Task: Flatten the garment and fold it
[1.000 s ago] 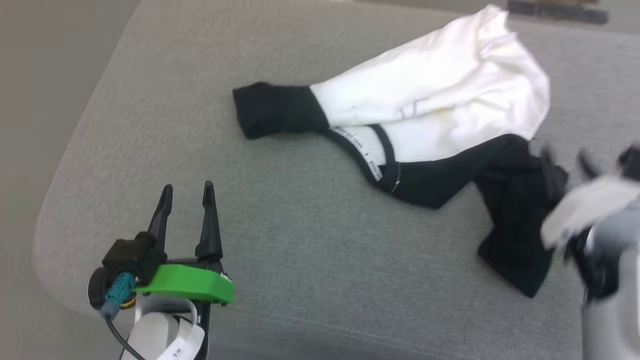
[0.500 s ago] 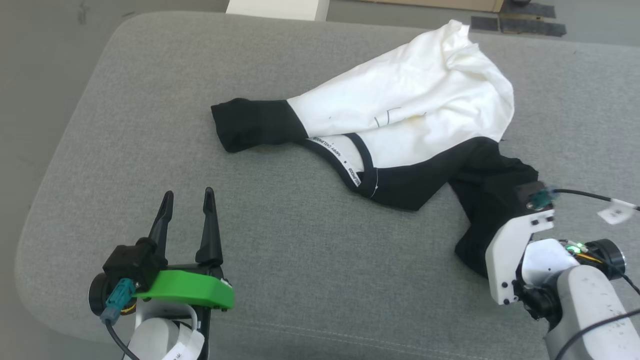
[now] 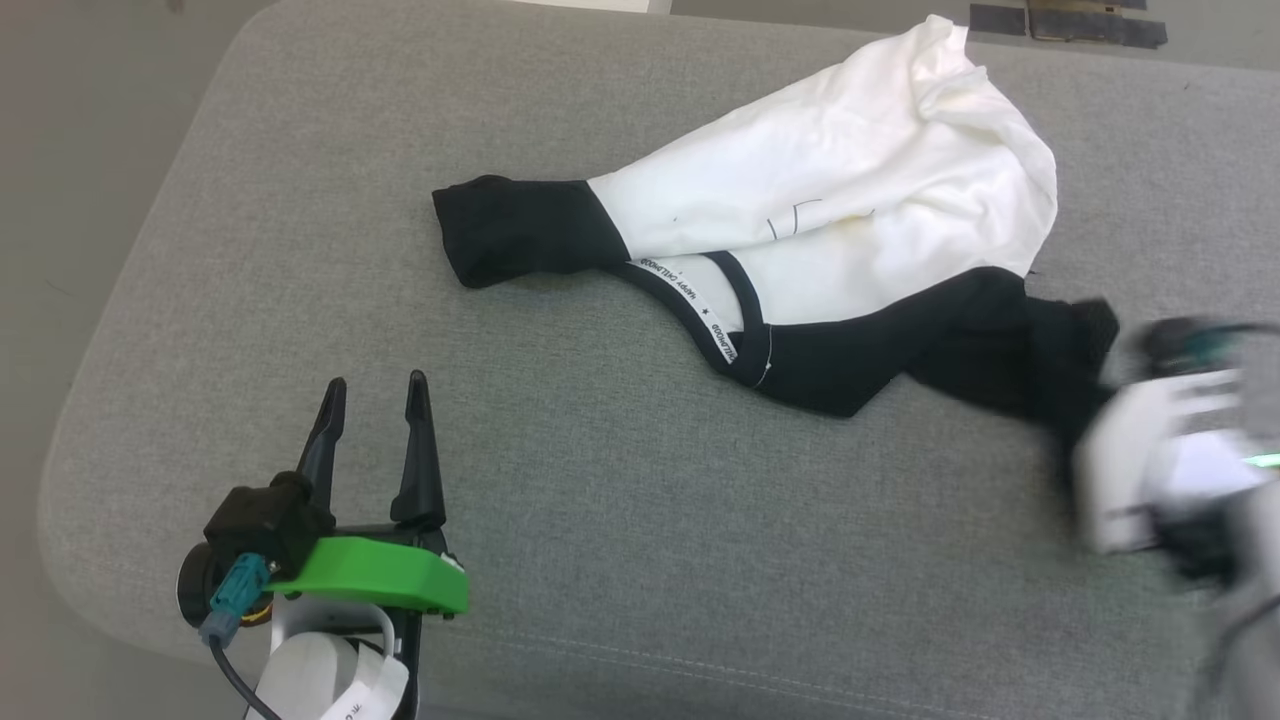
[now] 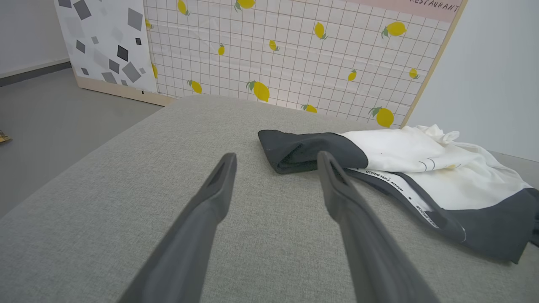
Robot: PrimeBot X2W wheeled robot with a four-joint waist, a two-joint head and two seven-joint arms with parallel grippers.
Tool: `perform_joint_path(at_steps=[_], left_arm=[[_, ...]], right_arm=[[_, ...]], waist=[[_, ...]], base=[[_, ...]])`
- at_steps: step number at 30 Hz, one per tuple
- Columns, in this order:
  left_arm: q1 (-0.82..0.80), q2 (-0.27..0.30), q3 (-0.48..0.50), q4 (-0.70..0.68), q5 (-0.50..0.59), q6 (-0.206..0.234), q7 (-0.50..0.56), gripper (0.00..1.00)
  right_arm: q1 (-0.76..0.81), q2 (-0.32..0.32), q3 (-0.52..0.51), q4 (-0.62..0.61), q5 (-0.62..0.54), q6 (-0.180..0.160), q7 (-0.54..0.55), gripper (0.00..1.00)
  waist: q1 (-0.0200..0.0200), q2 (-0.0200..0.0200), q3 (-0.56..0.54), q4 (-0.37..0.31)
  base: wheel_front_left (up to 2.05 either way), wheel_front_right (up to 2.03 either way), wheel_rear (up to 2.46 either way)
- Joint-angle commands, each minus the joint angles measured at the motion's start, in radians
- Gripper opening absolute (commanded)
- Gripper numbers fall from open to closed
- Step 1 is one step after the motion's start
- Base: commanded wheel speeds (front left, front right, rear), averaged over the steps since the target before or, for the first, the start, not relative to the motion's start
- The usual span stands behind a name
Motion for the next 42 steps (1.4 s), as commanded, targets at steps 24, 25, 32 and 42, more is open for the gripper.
perform_joint_path(at_steps=[24, 25, 32, 42], left_arm=[[-0.02, -0.002, -0.011, 0.015, -0.007, -0.008, -0.005, 1.0], [-0.018, -0.002, -0.011, 0.016, -0.007, -0.008, -0.005, 1.0], [-0.022, -0.003, -0.023, 0.015, -0.015, -0.01, -0.005, 1.0], [-0.038, -0.003, -0.024, 0.005, -0.018, -0.01, -0.005, 1.0]], right_arm=[[-0.054, 0.049, -0.341, -0.205, -0.161, -0.002, -0.136, 1.0], [-0.028, 0.056, -0.293, -0.23, -0.135, -0.002, -0.139, 1.0], [0.063, 0.061, -0.037, -0.214, -0.057, -0.002, -0.105, 1.0], [-0.097, 0.047, 0.089, 0.034, -0.151, -0.002, -0.161, 1.0]], waist=[[0.0001, 0.0, -0.022, 0.009], [0.0001, 0.0, -0.024, 0.007], [0.0001, 0.0, -0.015, 0.01], [0.0001, 0.0, 0.041, 0.039]], base=[[0.0, 0.0, 0.0], [0.0, 0.0, 0.0], [0.0, 0.0, 0.0], [0.0, 0.0, 0.0]])
